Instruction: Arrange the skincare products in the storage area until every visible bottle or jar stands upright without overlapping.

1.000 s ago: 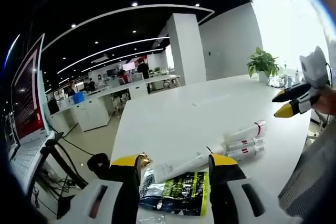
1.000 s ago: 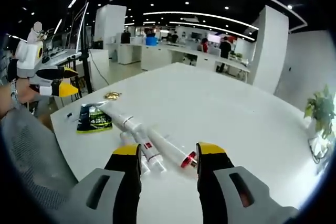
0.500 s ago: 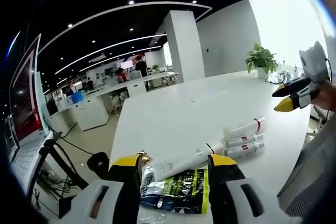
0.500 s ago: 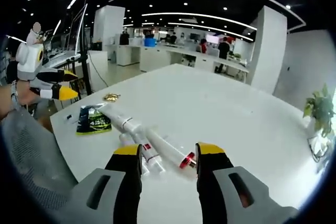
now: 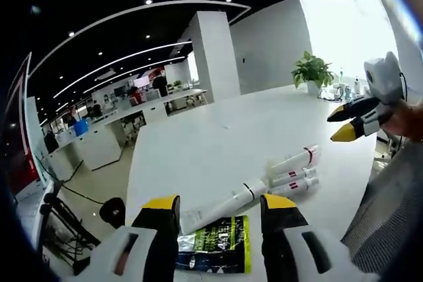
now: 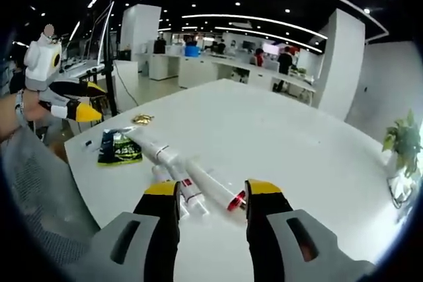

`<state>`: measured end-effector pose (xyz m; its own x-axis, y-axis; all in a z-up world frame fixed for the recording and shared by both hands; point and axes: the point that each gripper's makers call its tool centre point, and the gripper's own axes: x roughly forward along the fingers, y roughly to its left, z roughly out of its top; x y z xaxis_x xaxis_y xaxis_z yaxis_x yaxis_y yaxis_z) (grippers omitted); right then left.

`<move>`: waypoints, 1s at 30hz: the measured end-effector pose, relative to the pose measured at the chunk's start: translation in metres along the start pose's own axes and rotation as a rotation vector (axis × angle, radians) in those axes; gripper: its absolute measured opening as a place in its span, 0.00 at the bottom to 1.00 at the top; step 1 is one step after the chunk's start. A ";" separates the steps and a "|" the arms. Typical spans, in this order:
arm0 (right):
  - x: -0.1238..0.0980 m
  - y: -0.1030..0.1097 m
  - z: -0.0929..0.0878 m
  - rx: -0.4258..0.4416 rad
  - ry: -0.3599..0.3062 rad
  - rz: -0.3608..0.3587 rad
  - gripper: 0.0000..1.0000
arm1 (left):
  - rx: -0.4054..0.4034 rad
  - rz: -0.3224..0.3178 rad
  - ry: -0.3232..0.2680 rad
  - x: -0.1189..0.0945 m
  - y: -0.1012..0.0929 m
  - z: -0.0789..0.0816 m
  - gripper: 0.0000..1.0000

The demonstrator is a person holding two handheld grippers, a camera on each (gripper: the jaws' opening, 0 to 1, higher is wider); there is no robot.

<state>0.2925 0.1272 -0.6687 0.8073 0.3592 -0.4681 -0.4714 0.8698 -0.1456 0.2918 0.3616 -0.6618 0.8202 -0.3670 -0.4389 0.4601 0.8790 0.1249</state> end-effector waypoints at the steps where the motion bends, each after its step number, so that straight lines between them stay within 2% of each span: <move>1: 0.000 0.000 0.000 -0.001 -0.002 0.000 0.37 | 0.006 -0.004 0.003 0.002 -0.001 0.001 0.50; 18: -0.001 -0.009 0.000 -0.011 0.000 -0.034 0.34 | 0.057 -0.108 0.033 0.044 -0.017 0.019 0.48; 30: -0.001 -0.012 -0.001 0.007 0.003 -0.042 0.34 | 0.174 -0.227 0.100 0.080 -0.043 0.024 0.48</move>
<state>0.2972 0.1157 -0.6678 0.8254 0.3210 -0.4644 -0.4344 0.8865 -0.1594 0.3460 0.2867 -0.6811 0.6564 -0.5085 -0.5573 0.6861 0.7095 0.1608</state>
